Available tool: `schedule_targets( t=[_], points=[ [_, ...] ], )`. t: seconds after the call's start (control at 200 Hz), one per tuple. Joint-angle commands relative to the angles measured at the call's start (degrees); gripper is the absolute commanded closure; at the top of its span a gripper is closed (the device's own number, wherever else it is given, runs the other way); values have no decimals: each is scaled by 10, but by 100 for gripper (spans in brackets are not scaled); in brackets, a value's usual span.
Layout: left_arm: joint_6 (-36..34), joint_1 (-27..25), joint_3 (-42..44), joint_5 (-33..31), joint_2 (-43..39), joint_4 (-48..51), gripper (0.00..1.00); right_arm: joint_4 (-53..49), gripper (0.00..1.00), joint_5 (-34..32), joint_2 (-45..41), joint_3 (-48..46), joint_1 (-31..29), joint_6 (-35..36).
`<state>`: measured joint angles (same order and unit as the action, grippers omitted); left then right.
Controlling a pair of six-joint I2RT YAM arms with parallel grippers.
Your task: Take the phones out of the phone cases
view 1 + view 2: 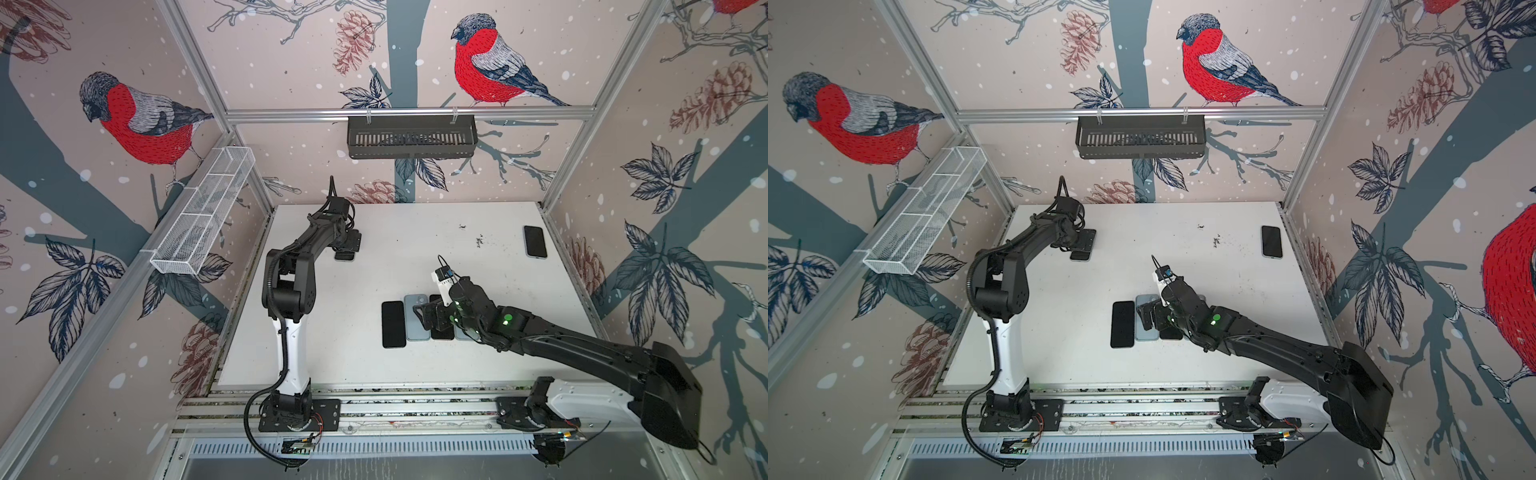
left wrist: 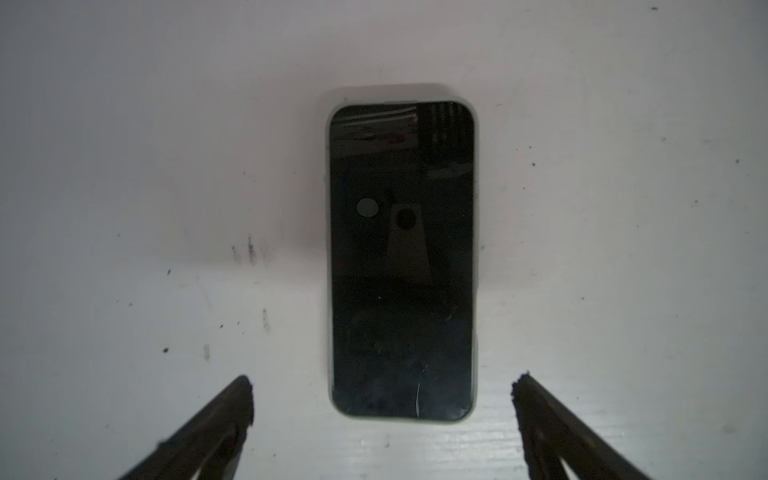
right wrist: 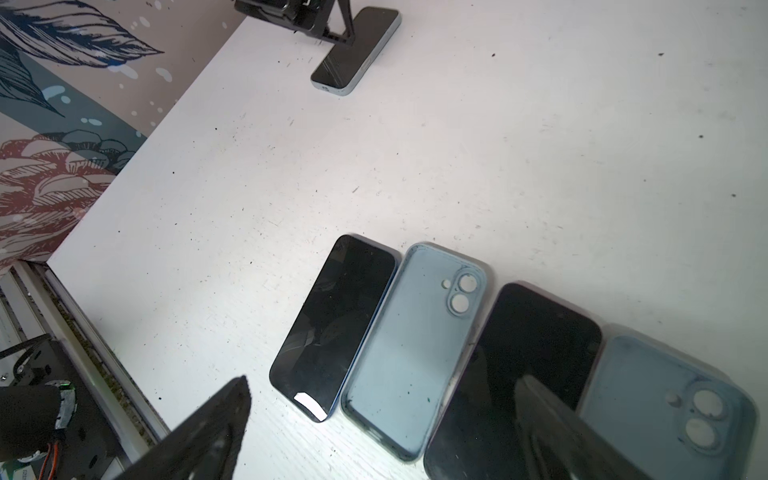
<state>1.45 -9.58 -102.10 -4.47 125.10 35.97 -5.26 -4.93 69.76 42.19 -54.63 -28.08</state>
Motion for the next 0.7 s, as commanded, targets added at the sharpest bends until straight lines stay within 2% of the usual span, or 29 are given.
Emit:
schedule_targets(
  t=[0.0,0.315,0.695],
  points=[
    [-15,2,-37,4,34,33,3,19,0,-10,18,18,-10,15],
    [-2,5,-169,-12,136,87,4,13,0,-2,100,67,-25,34],
    [6,5,-244,-15,198,121,9,14,0,-10,132,83,-26,50]
  ],
)
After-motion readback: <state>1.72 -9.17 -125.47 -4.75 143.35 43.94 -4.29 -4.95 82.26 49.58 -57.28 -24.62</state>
